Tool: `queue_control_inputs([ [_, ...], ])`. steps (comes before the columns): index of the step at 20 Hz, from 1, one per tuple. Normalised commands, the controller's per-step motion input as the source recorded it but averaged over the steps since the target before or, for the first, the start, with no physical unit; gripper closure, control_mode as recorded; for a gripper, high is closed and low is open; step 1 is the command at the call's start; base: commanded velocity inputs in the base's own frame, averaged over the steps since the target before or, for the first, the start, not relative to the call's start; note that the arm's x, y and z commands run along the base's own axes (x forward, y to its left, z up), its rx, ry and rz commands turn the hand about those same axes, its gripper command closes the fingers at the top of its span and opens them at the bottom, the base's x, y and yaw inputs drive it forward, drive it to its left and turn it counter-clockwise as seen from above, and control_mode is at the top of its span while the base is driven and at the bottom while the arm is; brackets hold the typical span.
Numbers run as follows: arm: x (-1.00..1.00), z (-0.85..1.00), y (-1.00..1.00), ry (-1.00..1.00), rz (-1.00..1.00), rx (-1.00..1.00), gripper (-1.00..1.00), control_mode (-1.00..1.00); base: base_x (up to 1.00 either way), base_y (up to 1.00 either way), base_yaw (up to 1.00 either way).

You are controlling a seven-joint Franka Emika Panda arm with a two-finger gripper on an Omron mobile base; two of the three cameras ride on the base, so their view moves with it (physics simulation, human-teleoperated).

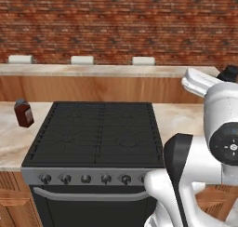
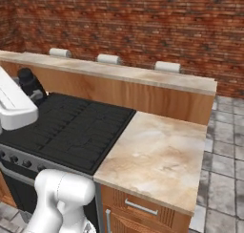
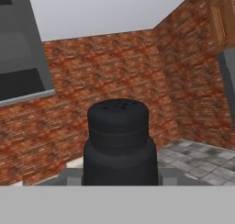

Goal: Collect the paprika, ketchup, and shaker from the cabinet and place them next to the stove.

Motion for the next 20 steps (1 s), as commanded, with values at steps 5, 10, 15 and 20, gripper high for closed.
queue_control_inputs([
  [5, 0.78, -0.32, -0.30, -0.01, 0.09, 0.08, 1.00, -1.00, 0.00, 0.00, 0.00],
  [10, 0.77, -0.34, -0.27, -0.05, 0.20, 0.07, 1.00, -1.00, 0.00, 0.00, 0.00],
  [15, 0.72, -0.40, -0.32, -0.07, 0.28, 0.05, 1.00, -1.00, 0.00, 0.00, 0.00],
  [20, 0.74, -0.46, -0.26, -0.03, 0.31, 0.01, 1.00, -1.00, 0.00, 0.00, 0.00],
])
